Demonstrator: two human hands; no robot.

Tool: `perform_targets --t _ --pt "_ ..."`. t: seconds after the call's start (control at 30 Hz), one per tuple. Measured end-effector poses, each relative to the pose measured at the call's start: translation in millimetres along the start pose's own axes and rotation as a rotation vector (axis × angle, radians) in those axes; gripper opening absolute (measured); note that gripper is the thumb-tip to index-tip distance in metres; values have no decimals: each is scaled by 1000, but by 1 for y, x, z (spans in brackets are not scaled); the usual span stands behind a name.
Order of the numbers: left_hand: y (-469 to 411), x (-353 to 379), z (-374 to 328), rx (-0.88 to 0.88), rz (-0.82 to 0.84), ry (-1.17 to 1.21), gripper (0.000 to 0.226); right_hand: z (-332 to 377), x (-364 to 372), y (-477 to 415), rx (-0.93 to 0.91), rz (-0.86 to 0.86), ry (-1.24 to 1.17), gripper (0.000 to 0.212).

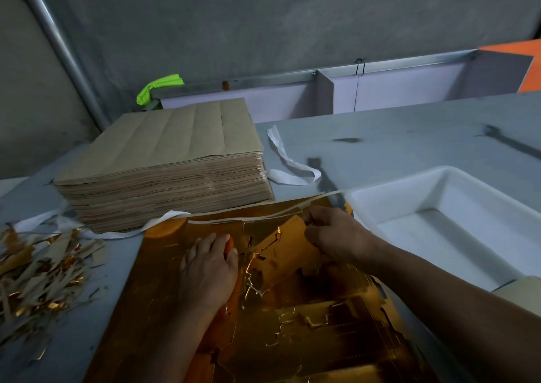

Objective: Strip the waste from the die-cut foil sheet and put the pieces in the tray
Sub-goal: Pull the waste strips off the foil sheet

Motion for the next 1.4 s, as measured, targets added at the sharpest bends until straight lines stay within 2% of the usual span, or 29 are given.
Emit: perform_targets --t 0.47,0.73,0.93,1.07,1.4 --pt "2 -2 -2 3 4 8 51 5 -24 2 -13 -231 -65 10" --pt "4 -3 -2 15 0 19 51 4 -26 2 -14 -266 -96 10" --pt "1 -1 0 11 2 12 51 -1 -23 1 21 -251 -121 7" --pt "1 -1 0 17 9 5 51 -5 -17 0 68 -184 -165 5" --pt "-7 -5 -5 -2 98 -8 50 -10 -10 -3 144 -95 -274 14"
Point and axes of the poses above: each hand's wrist, its own y-axis away from the middle knuckle, its own x-axis out of the palm, z = x × y, the point moved 8 cm from there along -y, towards the middle knuckle, and after that the axes turned 3 degrees about -x, right-handed, at the moved point
